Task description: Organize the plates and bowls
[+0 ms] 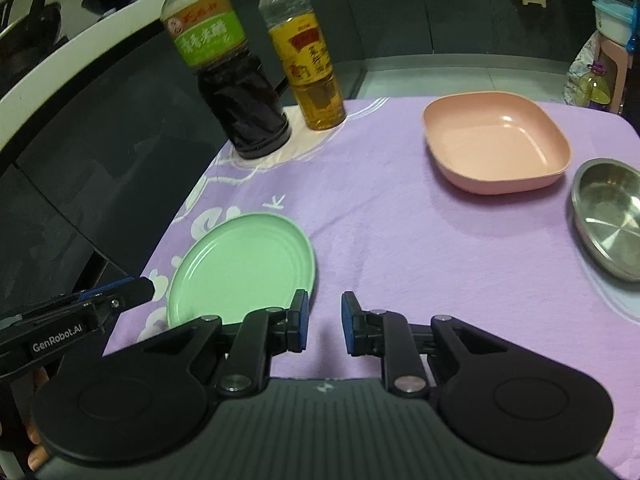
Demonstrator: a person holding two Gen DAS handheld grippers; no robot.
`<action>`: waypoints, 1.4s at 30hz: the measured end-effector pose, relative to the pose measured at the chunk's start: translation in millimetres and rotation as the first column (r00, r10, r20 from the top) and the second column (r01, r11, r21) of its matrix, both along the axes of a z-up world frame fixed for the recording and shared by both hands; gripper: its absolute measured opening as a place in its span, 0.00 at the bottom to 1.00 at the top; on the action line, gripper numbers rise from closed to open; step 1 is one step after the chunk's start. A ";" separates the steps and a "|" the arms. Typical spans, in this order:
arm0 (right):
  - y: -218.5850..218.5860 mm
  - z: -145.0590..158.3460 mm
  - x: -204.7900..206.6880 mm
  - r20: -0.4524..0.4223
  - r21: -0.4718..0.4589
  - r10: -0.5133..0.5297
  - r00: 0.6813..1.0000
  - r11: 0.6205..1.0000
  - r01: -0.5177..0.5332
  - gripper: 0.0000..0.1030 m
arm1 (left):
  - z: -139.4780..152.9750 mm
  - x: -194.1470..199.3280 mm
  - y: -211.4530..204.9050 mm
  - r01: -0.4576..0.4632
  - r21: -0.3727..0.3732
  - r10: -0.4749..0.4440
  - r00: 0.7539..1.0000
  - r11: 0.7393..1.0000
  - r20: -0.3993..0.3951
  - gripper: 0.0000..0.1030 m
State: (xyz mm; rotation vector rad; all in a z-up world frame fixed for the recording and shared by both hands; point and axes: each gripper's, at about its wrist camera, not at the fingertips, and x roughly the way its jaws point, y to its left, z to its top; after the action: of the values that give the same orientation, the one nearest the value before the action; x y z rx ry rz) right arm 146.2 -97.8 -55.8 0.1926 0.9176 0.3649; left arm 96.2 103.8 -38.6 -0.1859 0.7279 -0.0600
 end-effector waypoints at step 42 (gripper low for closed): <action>-148.6 -5.7 108.7 0.055 -0.024 -0.393 0.918 0.918 0.395 0.20 | -26.2 164.1 -149.3 0.224 -0.140 -0.241 0.963 0.965 -0.123 0.24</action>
State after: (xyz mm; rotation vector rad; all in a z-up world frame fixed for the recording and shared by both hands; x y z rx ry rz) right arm 254.8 -246.4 -61.4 0.3293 0.8126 -0.0216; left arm 260.3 -45.5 -64.7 -0.2244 0.8839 -0.3206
